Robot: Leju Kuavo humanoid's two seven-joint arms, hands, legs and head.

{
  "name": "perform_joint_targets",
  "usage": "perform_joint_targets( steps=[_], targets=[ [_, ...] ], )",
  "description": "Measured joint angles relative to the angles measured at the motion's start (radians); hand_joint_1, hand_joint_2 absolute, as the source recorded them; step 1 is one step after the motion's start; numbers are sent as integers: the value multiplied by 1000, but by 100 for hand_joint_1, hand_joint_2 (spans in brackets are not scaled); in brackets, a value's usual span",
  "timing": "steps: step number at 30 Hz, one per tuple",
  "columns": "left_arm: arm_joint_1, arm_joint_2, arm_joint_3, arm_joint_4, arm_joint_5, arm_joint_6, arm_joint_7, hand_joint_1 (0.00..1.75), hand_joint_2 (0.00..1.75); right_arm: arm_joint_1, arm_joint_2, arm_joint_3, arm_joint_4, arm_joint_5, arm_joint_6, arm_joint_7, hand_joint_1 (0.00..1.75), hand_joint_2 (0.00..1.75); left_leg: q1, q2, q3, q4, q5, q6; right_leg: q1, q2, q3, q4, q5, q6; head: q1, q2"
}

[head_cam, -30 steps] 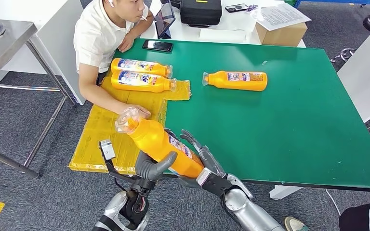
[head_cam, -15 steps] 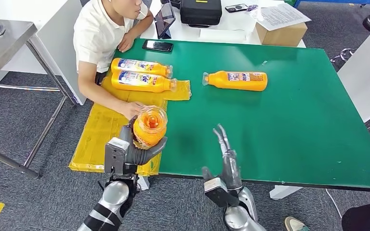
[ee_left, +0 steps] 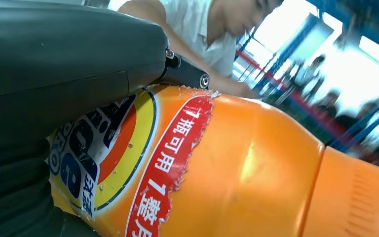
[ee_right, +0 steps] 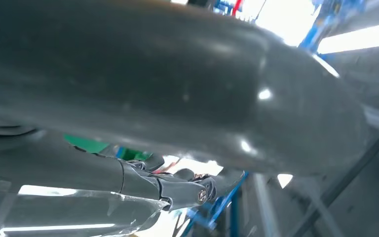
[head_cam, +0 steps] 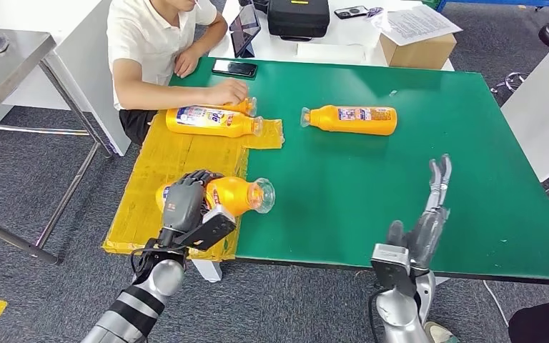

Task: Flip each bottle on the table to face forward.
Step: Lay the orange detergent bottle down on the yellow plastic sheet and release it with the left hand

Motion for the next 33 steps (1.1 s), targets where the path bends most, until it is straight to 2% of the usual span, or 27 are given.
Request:
perform_joint_targets(
  steps=[3, 7, 11, 17, 18, 19, 22, 23, 27, 33],
  targets=[
    [-80, 12, -17, 133, -161, -157, 121, 175, 175, 6, 3, -14, -3, -26, -4, 1, 0, 0, 0, 0, 0, 0, 1, 0, 0, 0, 0, 0, 0, 0, 0, 0],
    [-189, 14, -42, 320, -241, -272, 162, 175, 175, 6, 4, -14, 12, -73, -4, 1, 0, 0, 0, 0, 1, 0, 2, 0, 0, 0, 2, 0, 1, 0, 0, 0],
    [-256, 13, -53, 426, -249, -296, 166, 175, 175, 6, 3, -12, 29, -89, -4, 1, 0, 0, 0, 0, 2, 0, 2, 0, 0, 0, 2, 0, 1, 0, 0, 0],
    [-290, 8, -61, 492, -250, -300, 166, 175, 175, 6, 3, -12, 42, -92, -4, 1, 0, 0, 0, 0, 3, 0, 2, 0, 0, 0, 2, 2, 1, 0, 0, 0],
    [-294, 7, -63, 498, -250, -303, 167, 170, 175, 6, 3, -11, 44, -94, -4, 1, 0, 0, 0, 0, 3, 0, 2, 0, 0, 0, 2, 2, 1, 0, 0, 0],
    [-298, 7, -64, 504, -250, -310, 167, 139, 175, 6, 2, -11, 46, -97, -4, 1, 0, 0, 0, 0, 3, 0, 2, 0, 0, 0, 3, 2, 1, 0, 0, 0],
    [-317, 6, -65, 527, -234, -346, 169, 15, 175, 6, -1, 0, 57, -114, -4, 1, 0, 0, 0, 0, 5, 0, 2, -1, 0, 0, 4, 2, 1, 0, 0, 0],
    [-324, 6, -62, 536, -217, -359, 168, 3, 175, 6, -2, 6, 63, -121, -4, 1, 0, 0, 0, 0, 5, 0, 2, -1, 0, 0, 5, 2, 1, 0, 0, 0],
    [-339, 2, -19, 565, -106, -428, 132, 0, 175, 5, -7, 28, 85, -138, -4, 1, 0, 0, 0, 0, 7, 0, 2, -1, 0, 0, 6, 2, 0, 0, 0, 0],
    [-355, -7, 85, 578, 87, -625, 32, 0, 175, 0, -12, 52, 111, -148, -4, 1, 0, 0, 0, -4, 7, 0, 3, -1, 0, -3, 9, 2, 0, 0, 0, 0]
  ],
)
